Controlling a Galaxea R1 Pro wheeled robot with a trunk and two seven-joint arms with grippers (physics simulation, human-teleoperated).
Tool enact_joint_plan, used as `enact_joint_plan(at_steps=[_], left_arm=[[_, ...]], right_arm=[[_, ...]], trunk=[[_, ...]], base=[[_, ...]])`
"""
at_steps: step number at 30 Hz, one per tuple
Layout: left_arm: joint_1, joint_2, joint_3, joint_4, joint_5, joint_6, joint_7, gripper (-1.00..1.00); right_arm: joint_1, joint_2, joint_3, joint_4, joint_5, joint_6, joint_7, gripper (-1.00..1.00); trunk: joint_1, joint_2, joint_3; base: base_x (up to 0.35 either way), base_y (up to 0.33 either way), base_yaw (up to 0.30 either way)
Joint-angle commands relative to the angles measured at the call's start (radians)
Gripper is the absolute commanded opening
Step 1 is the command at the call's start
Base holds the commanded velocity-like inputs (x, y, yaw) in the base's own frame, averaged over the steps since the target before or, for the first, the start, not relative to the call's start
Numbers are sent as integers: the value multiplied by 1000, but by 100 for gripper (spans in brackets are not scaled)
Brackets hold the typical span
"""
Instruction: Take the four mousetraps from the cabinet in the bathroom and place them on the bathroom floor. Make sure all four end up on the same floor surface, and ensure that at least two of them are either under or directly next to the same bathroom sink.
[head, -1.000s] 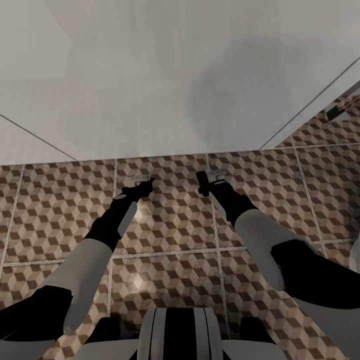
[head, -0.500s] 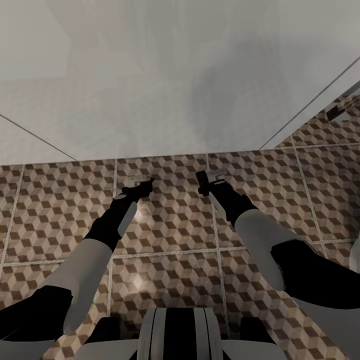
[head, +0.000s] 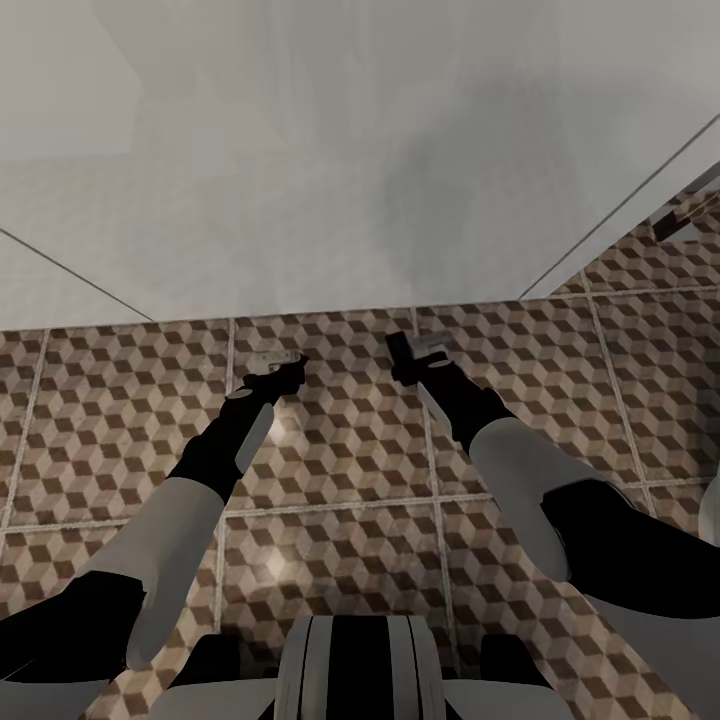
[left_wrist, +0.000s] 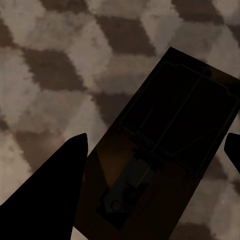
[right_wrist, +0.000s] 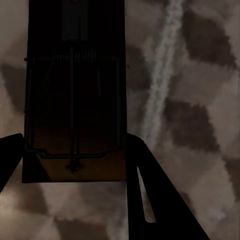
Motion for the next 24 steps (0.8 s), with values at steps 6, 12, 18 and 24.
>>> enact_joint_plan(at_steps=[6, 12, 18, 24], left_arm=[[28, 29, 2, 27, 6, -1, 22, -100], [62, 63, 2, 61, 3, 3, 23, -100], [94, 96, 2, 55, 3, 4, 23, -100], [126, 128, 2, 23, 3, 4, 23, -100]], right_arm=[[0, 15, 10, 27, 6, -12, 11, -100], [3, 15, 10, 31, 8, -44, 15, -100], [4, 15, 10, 32, 8, -76, 15, -100], [4, 15, 10, 32, 8, -106, 16, -100]], trunk=[[0, 0, 0], [0, 0, 0], [0, 0, 0], [0, 0, 0]], base=[[0, 0, 0], [0, 0, 0], [0, 0, 0], [0, 0, 0]])
